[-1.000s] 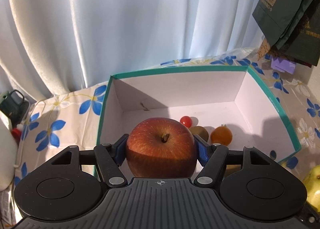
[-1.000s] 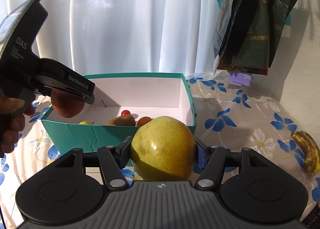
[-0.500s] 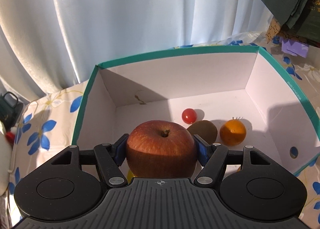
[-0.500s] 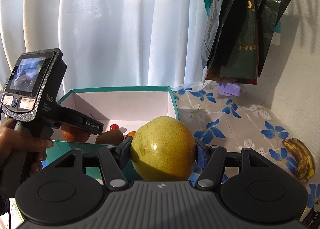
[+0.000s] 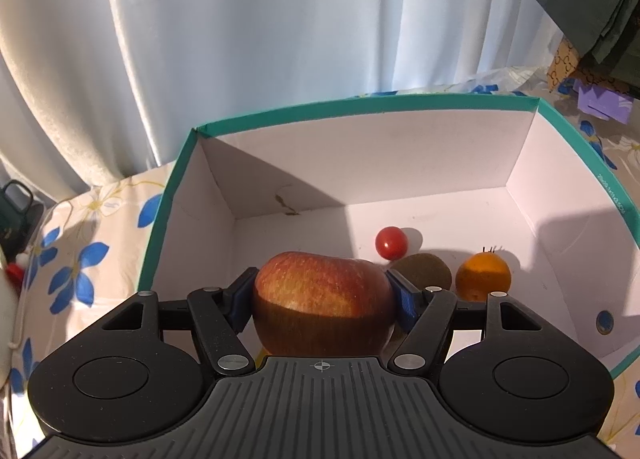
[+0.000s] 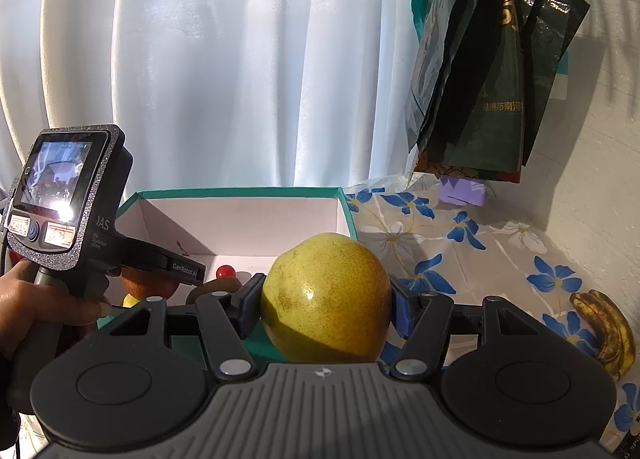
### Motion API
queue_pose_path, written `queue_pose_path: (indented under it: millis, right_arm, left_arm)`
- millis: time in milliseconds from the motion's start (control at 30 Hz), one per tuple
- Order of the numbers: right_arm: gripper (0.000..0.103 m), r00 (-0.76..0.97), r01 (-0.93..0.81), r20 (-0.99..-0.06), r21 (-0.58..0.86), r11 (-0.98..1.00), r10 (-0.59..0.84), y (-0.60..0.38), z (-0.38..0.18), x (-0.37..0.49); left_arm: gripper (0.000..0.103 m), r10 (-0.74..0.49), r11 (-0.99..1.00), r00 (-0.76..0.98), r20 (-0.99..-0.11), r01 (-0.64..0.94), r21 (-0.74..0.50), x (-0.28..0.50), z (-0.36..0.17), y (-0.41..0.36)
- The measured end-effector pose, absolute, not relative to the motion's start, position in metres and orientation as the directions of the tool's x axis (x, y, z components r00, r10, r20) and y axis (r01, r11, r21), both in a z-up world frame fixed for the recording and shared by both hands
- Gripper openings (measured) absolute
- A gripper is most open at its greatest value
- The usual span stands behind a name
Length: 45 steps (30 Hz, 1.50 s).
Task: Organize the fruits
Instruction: 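Lower the red apple into the box and open left while right holds the pear, then lower the yellow pear into the box and open the right gripper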
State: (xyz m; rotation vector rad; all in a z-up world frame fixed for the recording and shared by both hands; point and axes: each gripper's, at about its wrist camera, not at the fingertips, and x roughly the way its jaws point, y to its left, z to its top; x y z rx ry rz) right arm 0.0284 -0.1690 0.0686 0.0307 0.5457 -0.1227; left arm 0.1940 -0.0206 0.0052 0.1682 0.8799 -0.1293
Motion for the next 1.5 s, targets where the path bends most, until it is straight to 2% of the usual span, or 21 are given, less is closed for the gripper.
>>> queue_pose_path:
  millis: [367, 500, 633, 733, 867, 1500]
  right_arm:
    - [0.062, 0.848, 0.116, -0.521, -0.009, 0.993, -0.104, -0.169, 0.068, 0.034]
    - [0.062, 0.846, 0.114, -0.523, -0.011, 0.993, -0.103, -0.170, 0.068, 0.035]
    - [0.062, 0.849, 0.110, -0.518, -0.014, 0.994, -0.102, -0.170, 0.069, 0.035]
    - [0.062, 0.852, 0.103, -0.514, -0.016, 0.995, -0.097, -0.170, 0.070, 0.036]
    - [0.062, 0.856, 0.093, -0.509, -0.016, 0.996, -0.088, -0.168, 0.069, 0.044]
    - [0.062, 0.851, 0.049, -0.522, -0.024, 0.999, -0.054, -0.158, 0.033, 0.092]
  left_arm:
    - [0.073, -0.092, 0.985, 0.607, -0.790, 0.173, 0.018, 0.194, 0.013, -0.011]
    - [0.082, -0.086, 0.988, 0.660, -0.746, 0.151, 0.020, 0.183, 0.033, 0.000]
    - [0.086, -0.058, 0.996, 0.698, -0.714, 0.093, 0.010, 0.159, 0.056, 0.021]
    - [0.095, -0.017, 0.999, 0.728, -0.685, 0.041, 0.019, 0.134, 0.070, 0.035]
    - [0.095, 0.025, 0.999, 0.728, -0.685, -0.002, 0.034, 0.119, 0.077, 0.046]
    - [0.095, 0.052, 0.999, 0.682, -0.729, -0.046, 0.028, 0.100, 0.073, 0.062]
